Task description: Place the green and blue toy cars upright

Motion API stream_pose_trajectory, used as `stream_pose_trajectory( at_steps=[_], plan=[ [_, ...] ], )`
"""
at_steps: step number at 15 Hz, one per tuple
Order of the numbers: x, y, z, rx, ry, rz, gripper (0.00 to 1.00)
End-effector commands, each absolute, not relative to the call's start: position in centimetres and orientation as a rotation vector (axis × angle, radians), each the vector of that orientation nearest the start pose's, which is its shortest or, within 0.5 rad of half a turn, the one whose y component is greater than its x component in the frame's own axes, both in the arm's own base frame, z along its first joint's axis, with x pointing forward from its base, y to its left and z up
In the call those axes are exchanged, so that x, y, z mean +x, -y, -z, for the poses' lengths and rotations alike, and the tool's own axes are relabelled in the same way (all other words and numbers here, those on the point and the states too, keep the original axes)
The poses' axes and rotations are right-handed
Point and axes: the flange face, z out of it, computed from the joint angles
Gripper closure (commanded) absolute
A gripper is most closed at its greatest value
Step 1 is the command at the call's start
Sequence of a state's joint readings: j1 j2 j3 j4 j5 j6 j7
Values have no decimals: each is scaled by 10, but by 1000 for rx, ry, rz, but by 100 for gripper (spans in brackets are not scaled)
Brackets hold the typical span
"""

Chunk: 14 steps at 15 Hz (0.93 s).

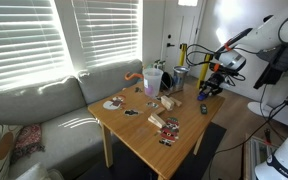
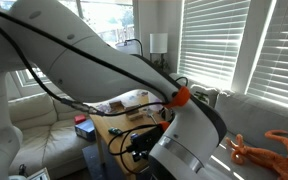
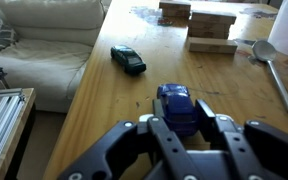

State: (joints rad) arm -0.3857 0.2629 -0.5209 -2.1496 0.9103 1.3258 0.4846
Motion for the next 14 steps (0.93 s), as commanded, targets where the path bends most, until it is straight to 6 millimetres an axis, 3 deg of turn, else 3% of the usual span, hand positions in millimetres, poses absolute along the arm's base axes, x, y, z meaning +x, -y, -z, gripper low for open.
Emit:
stream_pose_trajectory(
  at_steps=[1, 7, 8, 9, 14],
  plan=[
    [369, 276, -304, -1343, -1589, -870, 88],
    [377, 260, -309, -1387, -1599, -857, 88],
    [378, 259, -312, -1399, -1591, -850, 38],
    [378, 259, -315, -1403, -1590, -836, 36],
    [374, 258, -346, -1477, -1569, -757, 1]
  ],
)
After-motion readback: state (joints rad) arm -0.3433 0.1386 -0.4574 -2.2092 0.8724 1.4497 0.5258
